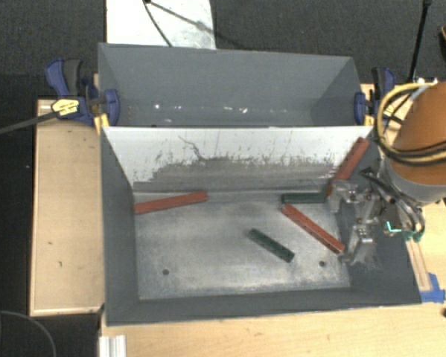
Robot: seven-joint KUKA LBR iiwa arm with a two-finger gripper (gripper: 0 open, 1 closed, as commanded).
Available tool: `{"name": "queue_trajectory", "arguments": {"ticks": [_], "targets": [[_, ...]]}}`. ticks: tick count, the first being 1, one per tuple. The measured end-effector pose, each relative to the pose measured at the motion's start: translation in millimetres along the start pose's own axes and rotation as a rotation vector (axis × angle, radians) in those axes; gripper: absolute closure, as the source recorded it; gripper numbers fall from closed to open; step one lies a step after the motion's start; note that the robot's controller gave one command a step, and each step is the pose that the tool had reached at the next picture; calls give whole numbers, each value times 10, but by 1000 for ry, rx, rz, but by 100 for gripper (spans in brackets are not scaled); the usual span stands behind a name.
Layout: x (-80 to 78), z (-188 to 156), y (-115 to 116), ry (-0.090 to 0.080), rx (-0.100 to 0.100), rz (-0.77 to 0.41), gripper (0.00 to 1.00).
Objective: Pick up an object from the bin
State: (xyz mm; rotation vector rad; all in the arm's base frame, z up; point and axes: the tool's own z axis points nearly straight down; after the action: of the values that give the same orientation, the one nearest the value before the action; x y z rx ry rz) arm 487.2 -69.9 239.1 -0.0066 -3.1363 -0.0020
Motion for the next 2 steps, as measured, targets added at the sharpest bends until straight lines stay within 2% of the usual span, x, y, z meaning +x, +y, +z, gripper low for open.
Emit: {"name": "queue_trajectory", "arguments": {"ticks": [1, 2], "targets": [[-713, 1705, 370, -2, 1, -347, 0], [-338, 1682, 1028, -5, -2, -309, 0]]}}
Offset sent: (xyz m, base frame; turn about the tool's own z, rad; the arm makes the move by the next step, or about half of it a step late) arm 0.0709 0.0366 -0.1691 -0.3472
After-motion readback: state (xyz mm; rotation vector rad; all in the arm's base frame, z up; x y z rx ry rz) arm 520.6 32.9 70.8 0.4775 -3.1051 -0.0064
